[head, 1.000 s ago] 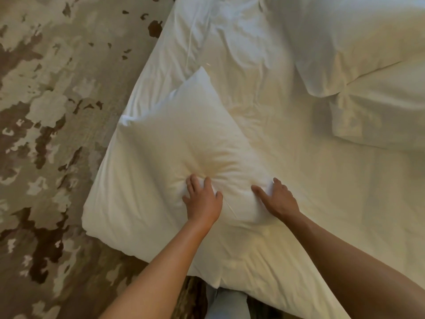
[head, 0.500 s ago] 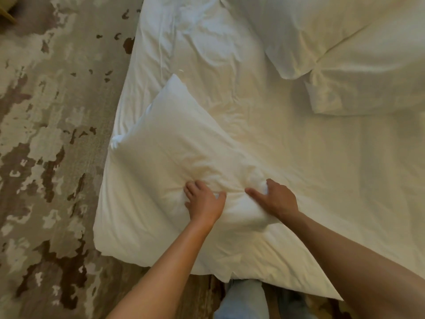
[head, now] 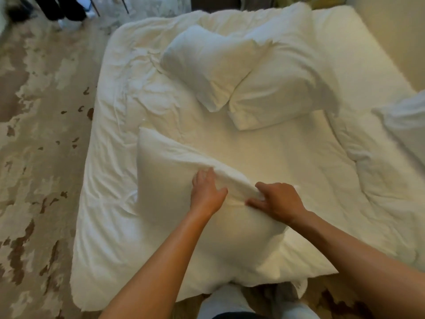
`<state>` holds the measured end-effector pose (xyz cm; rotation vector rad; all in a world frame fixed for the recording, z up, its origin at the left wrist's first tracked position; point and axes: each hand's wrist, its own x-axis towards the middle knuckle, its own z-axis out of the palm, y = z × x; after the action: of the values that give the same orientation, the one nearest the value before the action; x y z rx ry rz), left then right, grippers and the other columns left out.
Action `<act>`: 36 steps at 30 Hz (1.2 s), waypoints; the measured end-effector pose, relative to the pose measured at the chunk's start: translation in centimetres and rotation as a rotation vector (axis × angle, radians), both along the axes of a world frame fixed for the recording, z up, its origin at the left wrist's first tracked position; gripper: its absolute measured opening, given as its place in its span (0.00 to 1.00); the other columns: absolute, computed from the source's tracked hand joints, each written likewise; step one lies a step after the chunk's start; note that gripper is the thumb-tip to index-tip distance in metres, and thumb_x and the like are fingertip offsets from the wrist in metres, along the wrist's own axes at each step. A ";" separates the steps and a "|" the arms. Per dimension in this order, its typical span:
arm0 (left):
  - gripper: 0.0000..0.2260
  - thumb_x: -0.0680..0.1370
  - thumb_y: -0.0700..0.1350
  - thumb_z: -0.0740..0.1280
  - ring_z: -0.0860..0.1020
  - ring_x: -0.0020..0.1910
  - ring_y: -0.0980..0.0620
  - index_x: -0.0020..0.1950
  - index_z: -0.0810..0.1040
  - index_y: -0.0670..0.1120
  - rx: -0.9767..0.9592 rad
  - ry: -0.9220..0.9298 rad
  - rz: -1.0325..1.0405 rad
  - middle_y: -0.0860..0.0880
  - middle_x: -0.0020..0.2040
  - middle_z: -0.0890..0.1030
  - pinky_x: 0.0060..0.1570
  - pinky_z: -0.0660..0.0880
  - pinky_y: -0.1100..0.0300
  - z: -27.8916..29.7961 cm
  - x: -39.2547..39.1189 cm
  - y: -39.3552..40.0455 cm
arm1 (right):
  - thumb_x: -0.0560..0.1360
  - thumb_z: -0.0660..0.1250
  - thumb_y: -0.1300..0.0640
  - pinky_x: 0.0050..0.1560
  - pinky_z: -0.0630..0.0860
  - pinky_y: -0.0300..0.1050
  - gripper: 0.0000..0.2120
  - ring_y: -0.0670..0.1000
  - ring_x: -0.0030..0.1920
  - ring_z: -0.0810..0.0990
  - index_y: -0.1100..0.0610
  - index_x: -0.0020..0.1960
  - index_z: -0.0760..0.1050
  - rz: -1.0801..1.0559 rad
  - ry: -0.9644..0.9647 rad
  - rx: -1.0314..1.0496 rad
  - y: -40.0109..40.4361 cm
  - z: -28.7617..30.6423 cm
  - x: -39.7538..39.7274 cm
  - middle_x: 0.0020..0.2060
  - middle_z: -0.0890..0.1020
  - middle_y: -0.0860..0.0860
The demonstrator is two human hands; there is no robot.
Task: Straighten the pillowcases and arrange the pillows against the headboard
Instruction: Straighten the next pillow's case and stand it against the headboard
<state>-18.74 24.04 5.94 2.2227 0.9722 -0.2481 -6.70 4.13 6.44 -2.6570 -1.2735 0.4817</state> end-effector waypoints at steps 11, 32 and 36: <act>0.32 0.76 0.56 0.66 0.65 0.75 0.45 0.78 0.65 0.50 0.123 0.042 -0.636 0.46 0.76 0.68 0.73 0.66 0.48 4.6 13.4 -21.6 | 0.72 0.75 0.37 0.31 0.73 0.44 0.17 0.52 0.32 0.81 0.50 0.42 0.78 0.018 -0.264 0.088 -28.3 5.0 8.7 0.31 0.81 0.47; 0.24 0.80 0.59 0.62 0.69 0.69 0.46 0.74 0.71 0.51 0.231 0.319 -0.898 0.48 0.70 0.70 0.62 0.73 0.46 -0.8 16.4 -37.8 | 0.72 0.71 0.37 0.45 0.75 0.49 0.19 0.52 0.49 0.75 0.51 0.54 0.81 -0.554 -0.021 0.123 -44.0 -5.0 7.5 0.47 0.79 0.48; 0.24 0.80 0.58 0.62 0.69 0.69 0.47 0.74 0.72 0.52 0.221 0.289 -0.953 0.49 0.69 0.70 0.62 0.72 0.46 -1.3 16.0 -36.8 | 0.72 0.68 0.33 0.59 0.74 0.49 0.31 0.53 0.58 0.77 0.50 0.69 0.77 -0.508 0.109 0.019 -40.6 -4.4 7.3 0.59 0.80 0.49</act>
<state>-2.78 -12.74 4.64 2.7579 -0.0171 -0.9354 0.65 -36.42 2.05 -2.7480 -0.5336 0.5179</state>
